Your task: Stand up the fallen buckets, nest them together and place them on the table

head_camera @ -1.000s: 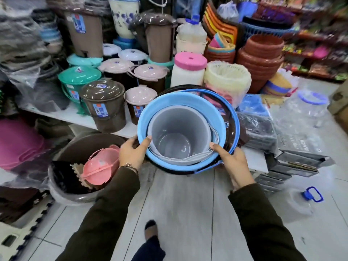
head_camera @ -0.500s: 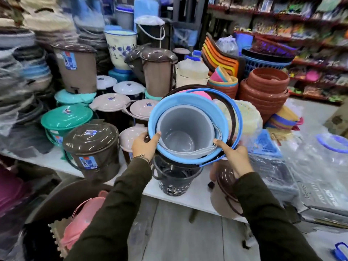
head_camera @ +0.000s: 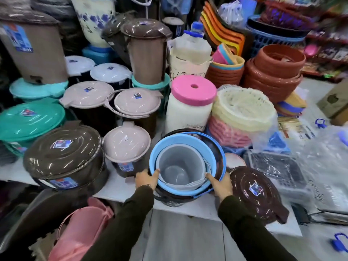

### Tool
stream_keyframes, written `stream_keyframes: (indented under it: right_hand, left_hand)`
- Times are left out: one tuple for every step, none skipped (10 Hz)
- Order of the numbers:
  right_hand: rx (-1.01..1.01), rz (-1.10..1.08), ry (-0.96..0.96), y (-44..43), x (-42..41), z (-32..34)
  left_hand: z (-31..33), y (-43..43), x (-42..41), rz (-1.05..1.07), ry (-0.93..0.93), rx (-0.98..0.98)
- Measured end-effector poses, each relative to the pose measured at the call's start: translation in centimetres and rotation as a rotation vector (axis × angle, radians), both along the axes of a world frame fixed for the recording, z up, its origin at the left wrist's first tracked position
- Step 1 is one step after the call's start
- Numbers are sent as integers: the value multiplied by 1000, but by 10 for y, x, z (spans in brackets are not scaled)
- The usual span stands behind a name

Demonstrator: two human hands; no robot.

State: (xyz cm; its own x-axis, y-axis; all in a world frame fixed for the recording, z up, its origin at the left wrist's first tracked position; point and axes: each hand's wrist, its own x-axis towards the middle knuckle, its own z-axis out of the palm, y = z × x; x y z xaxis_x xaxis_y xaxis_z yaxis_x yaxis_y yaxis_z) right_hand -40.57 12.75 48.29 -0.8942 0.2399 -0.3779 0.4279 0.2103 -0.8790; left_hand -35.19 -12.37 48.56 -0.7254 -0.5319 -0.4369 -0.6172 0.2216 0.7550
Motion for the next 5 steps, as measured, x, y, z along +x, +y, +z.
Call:
stream_keyframes:
  right_hand:
    - [71,7,-17,-6,3,-7]
    - [158,52,-38,-9,0,-8]
    - [186,75,-140,-11,-4,-3]
    - [201,90,-158,-10,-4,0]
    - [209,96,-56,-6,-2,15]
  left_hand:
    - [-11,0,1,-51,-94,-159]
    - [-10,-2,-1,-102,-149,-206]
    - [-3,-5,-5,-147,-193,-183]
    - [4,-5,-4,-166,-178,-218]
    - [15,-4,-5,-206,-83,-374]
